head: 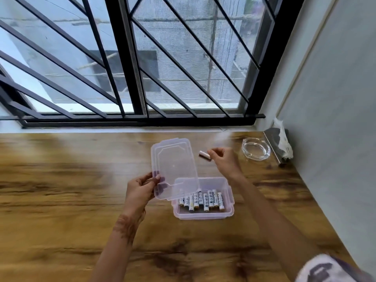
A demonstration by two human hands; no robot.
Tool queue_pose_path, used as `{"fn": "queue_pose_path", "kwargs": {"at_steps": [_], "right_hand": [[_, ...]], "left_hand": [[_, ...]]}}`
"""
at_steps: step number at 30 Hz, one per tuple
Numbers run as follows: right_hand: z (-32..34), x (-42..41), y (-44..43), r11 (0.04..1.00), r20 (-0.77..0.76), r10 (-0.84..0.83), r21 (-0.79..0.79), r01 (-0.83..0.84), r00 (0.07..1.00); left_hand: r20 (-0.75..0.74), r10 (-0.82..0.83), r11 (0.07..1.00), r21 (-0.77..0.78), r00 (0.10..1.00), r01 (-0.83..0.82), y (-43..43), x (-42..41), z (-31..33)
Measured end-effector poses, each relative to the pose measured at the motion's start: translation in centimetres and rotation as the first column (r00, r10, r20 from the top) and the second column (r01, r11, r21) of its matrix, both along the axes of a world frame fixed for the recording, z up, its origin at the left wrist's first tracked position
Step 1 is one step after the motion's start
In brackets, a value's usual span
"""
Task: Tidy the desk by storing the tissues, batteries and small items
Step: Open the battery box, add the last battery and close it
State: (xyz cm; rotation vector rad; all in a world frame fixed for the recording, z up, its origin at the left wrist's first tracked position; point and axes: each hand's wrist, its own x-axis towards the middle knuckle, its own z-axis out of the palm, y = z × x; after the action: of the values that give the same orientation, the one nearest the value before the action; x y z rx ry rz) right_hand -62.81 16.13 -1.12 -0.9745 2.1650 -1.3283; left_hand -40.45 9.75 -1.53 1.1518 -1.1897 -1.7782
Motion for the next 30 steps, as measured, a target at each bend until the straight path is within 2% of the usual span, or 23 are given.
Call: {"fn": "queue_pose_path", "kwargs": {"at_steps": [2, 4, 10, 16, 19, 22, 24, 27, 29, 30], "right_hand": [[-0.3, -0.9, -1.0, 0.993, -0.198, 0.048, 0.113, -0.026, 0.979], [-0.7, -1.5, -2.0, 0.974, -0.313, 0.137, 0.216, -0.07, 0.94], [-2.3, -2.2, -4.9, 0.868, -0.439, 0.337, 0.488, -0.094, 0.833], [-2.9, -2.1, -5.2, 0.829, -0.554, 0.398, 0.558, -0.028, 0.731], [-3.1, -2.9, -4.9, 0.828, -0.541, 0.368, 0.561, -0.001, 0.756], [-3.2, -3.5, -4.5, 0.844, -0.476, 0.31, 0.537, -0.007, 0.823], [-2.6, -3.3, -4.1, 0.894, -0.43, 0.224, 0.449, -0.008, 0.875], [-0.7, -1.7, -2.0, 0.972, -0.31, 0.113, 0.232, -0.04, 0.944], [0.6, 0.0, 0.5, 0.979, -0.178, 0.149, 0.167, -0.12, 0.973], [1.2, 0.8, 1.9, 0.964, -0.137, 0.212, 0.191, -0.184, 0.968]], "left_hand": [[0.005, 0.04, 0.999, 0.004, 0.999, -0.04, -0.3, 0.7, -0.3], [0.013, 0.074, 0.997, 0.001, 0.997, -0.074, -0.5, 1.2, -0.5], [0.022, 0.152, 0.988, -0.004, 0.988, -0.152, -0.8, 2.6, -1.3], [0.021, 0.231, 0.973, -0.025, 0.973, -0.23, -1.0, 3.2, -1.3], [0.023, 0.249, 0.968, -0.029, 0.968, -0.248, -1.1, 3.3, -1.2], [0.036, 0.249, 0.968, -0.046, 0.968, -0.247, -1.0, 3.2, -1.1], [0.038, 0.25, 0.967, -0.053, 0.967, -0.248, -1.0, 3.2, -1.1], [0.025, 0.254, 0.966, -0.047, 0.967, -0.253, -1.0, 3.2, -1.0], [0.004, 0.259, 0.965, -0.029, 0.966, -0.259, -1.0, 3.2, -0.9], [-0.005, 0.263, 0.965, -0.02, 0.965, -0.263, -1.0, 3.2, -0.8]]}}
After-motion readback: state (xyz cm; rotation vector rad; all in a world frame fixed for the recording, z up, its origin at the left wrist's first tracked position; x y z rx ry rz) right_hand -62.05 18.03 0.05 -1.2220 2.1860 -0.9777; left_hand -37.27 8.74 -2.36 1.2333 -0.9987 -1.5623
